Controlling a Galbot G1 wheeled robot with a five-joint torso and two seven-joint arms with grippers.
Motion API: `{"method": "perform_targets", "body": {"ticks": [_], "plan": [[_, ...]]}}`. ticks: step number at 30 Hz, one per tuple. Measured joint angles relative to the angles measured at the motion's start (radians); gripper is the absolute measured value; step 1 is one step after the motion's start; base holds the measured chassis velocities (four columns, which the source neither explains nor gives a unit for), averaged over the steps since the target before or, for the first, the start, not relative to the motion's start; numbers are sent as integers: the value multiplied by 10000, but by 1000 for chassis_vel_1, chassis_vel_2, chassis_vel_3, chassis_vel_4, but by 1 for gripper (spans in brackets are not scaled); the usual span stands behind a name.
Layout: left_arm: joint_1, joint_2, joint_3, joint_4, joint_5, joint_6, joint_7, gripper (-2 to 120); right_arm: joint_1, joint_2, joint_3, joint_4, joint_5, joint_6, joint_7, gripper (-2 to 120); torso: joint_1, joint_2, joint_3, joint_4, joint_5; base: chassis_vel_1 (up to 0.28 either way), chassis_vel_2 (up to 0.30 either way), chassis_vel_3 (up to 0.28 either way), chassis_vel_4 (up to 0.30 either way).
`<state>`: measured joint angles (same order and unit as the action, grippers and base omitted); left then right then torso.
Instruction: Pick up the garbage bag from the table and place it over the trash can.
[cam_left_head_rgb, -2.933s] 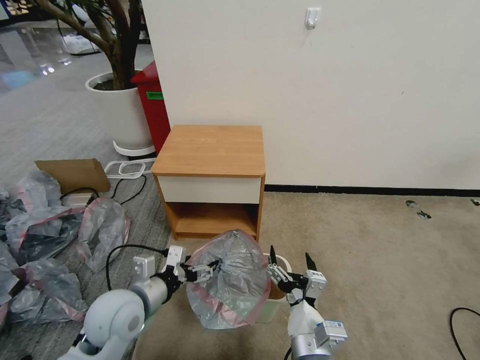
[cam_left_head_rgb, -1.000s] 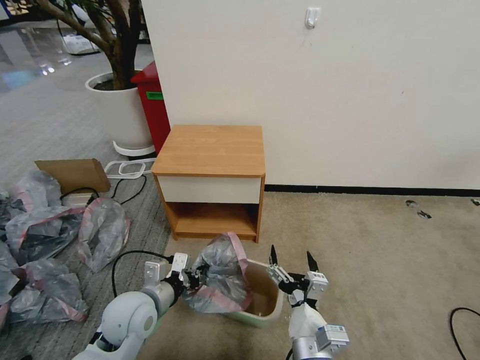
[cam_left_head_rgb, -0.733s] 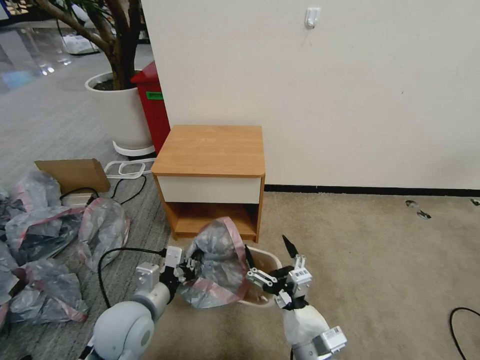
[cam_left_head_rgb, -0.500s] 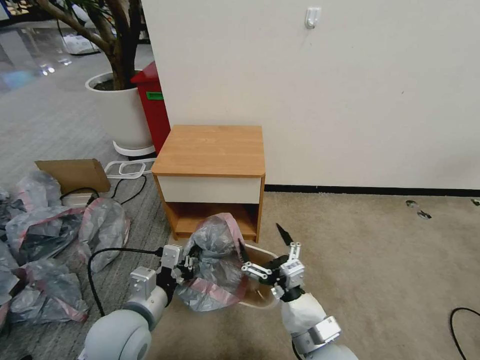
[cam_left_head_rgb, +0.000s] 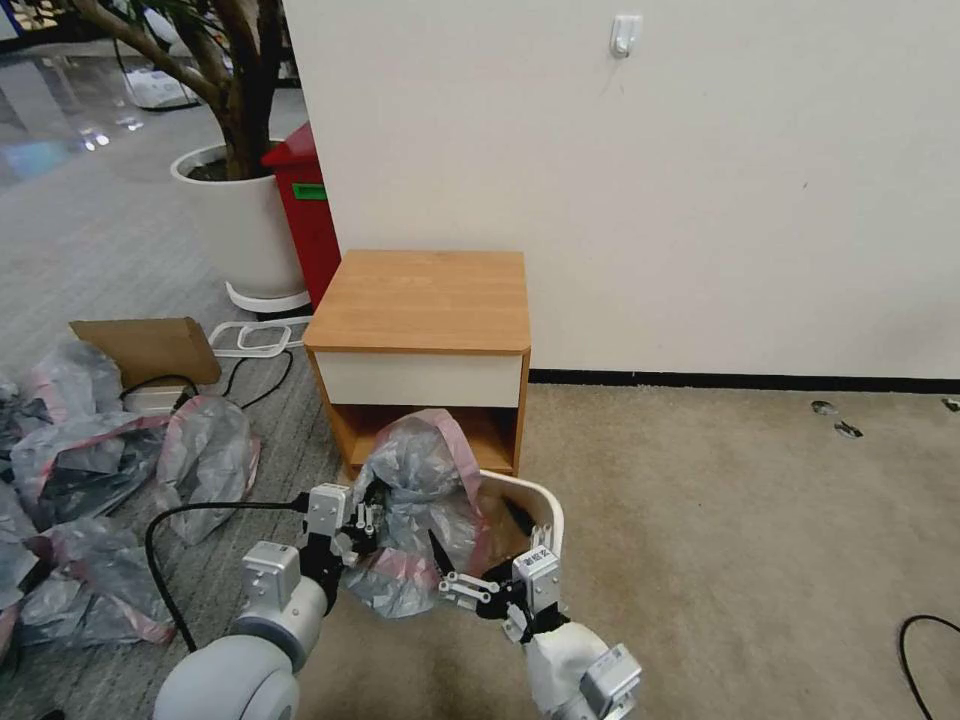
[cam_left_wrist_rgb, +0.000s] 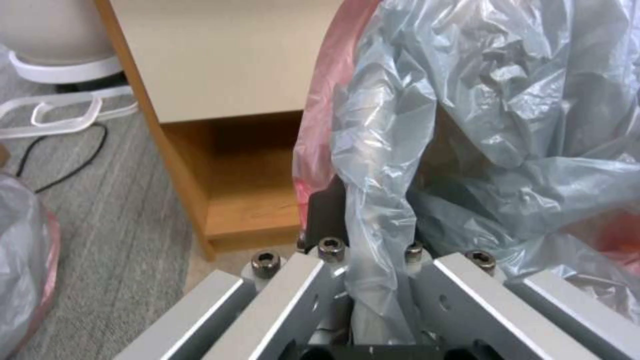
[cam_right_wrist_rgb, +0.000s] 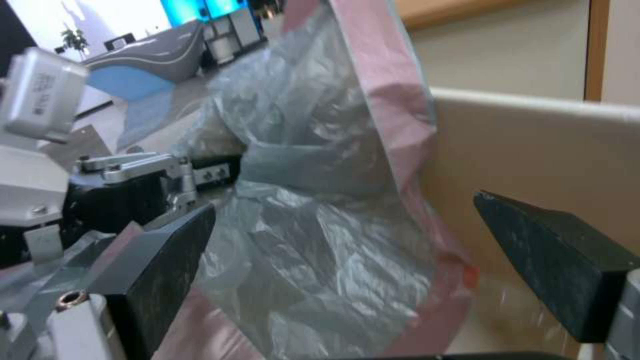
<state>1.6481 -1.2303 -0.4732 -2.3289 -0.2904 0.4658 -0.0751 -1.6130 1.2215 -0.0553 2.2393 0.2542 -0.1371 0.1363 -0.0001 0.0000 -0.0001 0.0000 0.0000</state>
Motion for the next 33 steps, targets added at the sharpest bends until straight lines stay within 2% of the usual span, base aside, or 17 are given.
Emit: {"method": "perform_targets", "body": {"ticks": [6, 8, 9, 21, 24, 25, 27, 28, 31, 32, 33], "plan": [[107, 78, 71, -231, 36, -23, -6, 0, 602, 8, 104, 49, 1347, -1025, 554, 99, 0, 0, 0, 0, 0, 0, 0, 0, 0], [172, 173, 128, -336, 36, -25, -18, 0, 1043, 58, 78, 92, 2721, -1909, 1212, 99, 0, 0, 0, 0, 0, 0, 0, 0, 0], [189, 205, 137, -374, 35, -25, -18, 0, 1174, 82, 62, 89, 2996, -2068, 1337, 99, 0, 0, 0, 0, 0, 0, 0, 0, 0], [343, 253, 145, -454, 28, -22, -41, 0, 2208, 229, 101, -552, 3968, -2272, 1639, 96, 1, 0, 1, 0, 0, 0, 0, 0, 0], [350, 245, 116, -453, 22, -20, -47, 0, 2310, 221, 120, -677, 3992, -2220, 1642, 86, 0, 0, 1, 0, 0, 0, 0, 0, 0], [350, 245, 116, -453, 22, -20, -47, 0, 2310, 221, 120, -677, 3992, -2220, 1642, 86, 0, 0, 1, 0, 0, 0, 0, 0, 0], [352, 231, 107, -453, 13, -18, -50, 0, 2328, 204, 128, -749, 3971, -2128, 1640, 75, 0, 0, 1, 0, 0, 0, 0, 0, 0], [352, 231, 107, -453, 13, -18, -50, 0, 2328, 204, 128, -749, 3971, -2128, 1640, 75, 0, 0, 1, 0, 0, 0, 0, 0, 0], [353, 198, 106, -470, 0, -10, -53, 0, 2321, 197, 115, -795, 3911, -2012, 1613, 59, 0, 0, 1, 0, 0, 0, 0, 0, 0], [353, 198, 106, -470, 0, -10, -53, 0, 2321, 197, 115, -795, 3911, -2012, 1613, 59, 0, 0, 1, 0, 0, 0, 0, 0, 0], [351, 194, 106, -473, -4, -9, -54, 0, 2311, 196, 103, -807, 3886, -1977, 1599, 54, 0, 0, 1, 0, 0, 0, 0, 0, 0]]}}
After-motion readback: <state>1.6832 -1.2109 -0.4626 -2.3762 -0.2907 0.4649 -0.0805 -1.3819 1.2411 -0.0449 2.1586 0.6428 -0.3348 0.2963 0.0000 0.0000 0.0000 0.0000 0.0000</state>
